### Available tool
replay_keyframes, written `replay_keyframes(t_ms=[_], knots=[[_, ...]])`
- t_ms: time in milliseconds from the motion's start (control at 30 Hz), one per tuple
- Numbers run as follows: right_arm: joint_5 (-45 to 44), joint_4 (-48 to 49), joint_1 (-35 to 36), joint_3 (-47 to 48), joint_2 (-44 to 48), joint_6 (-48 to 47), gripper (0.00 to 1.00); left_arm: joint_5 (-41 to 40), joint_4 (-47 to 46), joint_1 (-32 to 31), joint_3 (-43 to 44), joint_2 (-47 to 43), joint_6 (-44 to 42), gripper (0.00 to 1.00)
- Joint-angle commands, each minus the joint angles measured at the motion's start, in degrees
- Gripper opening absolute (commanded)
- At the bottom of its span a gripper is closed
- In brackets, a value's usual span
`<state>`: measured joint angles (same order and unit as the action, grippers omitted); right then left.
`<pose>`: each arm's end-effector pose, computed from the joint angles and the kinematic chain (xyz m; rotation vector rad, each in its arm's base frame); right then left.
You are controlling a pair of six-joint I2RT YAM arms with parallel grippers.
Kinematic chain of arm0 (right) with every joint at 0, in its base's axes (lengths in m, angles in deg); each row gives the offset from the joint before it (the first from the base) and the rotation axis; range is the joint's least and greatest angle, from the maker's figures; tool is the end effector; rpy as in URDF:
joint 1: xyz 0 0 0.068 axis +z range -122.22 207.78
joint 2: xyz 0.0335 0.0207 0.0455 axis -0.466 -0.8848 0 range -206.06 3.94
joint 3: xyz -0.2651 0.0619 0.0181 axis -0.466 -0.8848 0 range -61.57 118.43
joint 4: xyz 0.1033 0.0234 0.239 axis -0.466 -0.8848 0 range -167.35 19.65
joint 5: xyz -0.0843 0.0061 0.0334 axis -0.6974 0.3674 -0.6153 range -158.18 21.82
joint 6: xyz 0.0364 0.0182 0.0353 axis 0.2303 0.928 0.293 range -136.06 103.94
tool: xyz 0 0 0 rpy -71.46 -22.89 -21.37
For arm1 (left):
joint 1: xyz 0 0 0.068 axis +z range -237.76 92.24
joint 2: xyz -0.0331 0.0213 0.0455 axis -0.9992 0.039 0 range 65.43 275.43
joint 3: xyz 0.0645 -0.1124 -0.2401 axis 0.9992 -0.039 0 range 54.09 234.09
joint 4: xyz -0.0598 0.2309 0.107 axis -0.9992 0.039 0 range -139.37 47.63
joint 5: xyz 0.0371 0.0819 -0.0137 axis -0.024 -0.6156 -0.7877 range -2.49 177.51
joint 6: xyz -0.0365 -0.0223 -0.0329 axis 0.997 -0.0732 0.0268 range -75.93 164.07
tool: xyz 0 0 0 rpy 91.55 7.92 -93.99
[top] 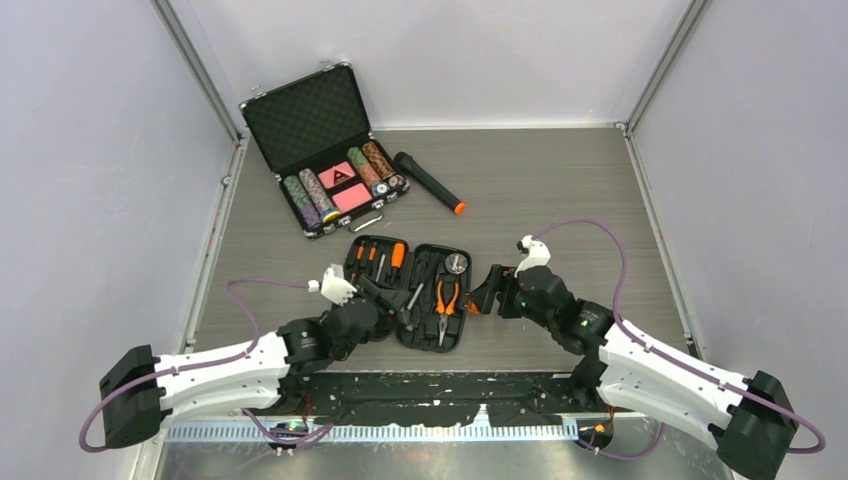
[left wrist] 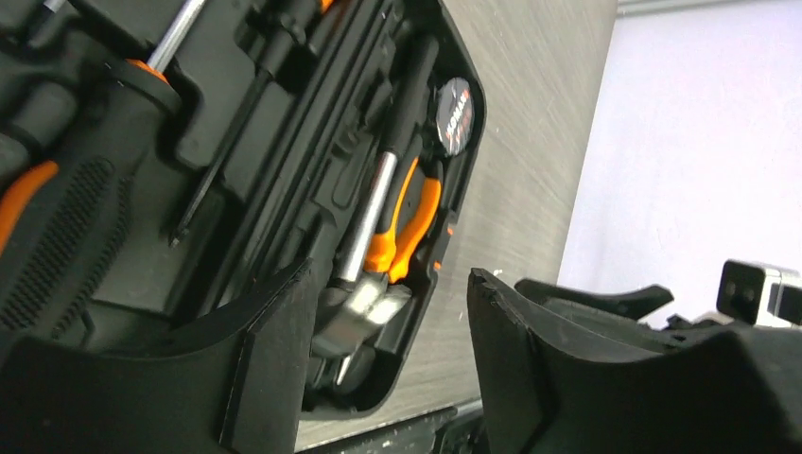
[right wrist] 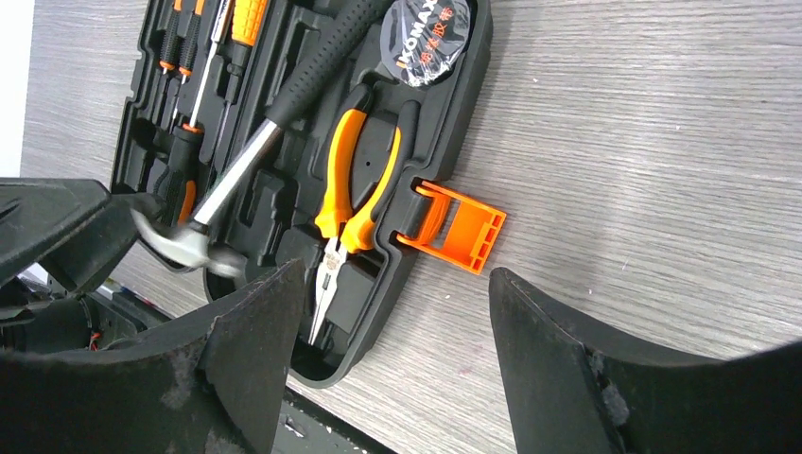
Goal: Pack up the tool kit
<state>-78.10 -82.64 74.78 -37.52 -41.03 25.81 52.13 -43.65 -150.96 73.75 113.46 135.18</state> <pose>0.1235 0.1237 0.2089 0.0043 2.2282 0.7045 0.0963 -0.1451 0.1884 -0.8792 2.0158 -0.9682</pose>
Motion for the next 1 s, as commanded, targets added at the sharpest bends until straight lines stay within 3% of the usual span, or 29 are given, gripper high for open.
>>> replay_keyframes(t_ms=[0,167,300,433,567,800,967], knots=[[0.58,1.61,-0.23,0.25,1.09,-2.35,0.76,2.89,0.05,-1.79,3.52,1.17,0.94,0.61],[4.48,2.73,-0.18,2.52,-0.73,-8.36,0.75,7.73,-0.61,-2.6,4.8,3.31,-0.38,0.66],[8.32,3.69,-0.11,5.33,-3.7,-13.19,0.72,4.65,3.42,-2.47,3.71,-1.35,-2.25,0.68],[9.11,3.51,-0.16,7.93,-5.91,-15.7,0.71,1.73,17.18,-0.82,8.45,-7.09,-14.47,0.71],[8.29,3.96,-0.11,7.95,-6.04,-16.44,0.71,0.19,25.57,-0.63,14.03,-6.53,-26.65,0.71],[4.22,3.51,-0.19,6.1,-3.87,-15.63,0.71,7.6,27.69,-0.53,26.55,11.01,-43.71,0.66],[-4.24,-0.12,-0.24,4.33,0.65,-14.07,0.71,6.78,30.94,-0.52,39.94,26.69,-51.88,0.55]])
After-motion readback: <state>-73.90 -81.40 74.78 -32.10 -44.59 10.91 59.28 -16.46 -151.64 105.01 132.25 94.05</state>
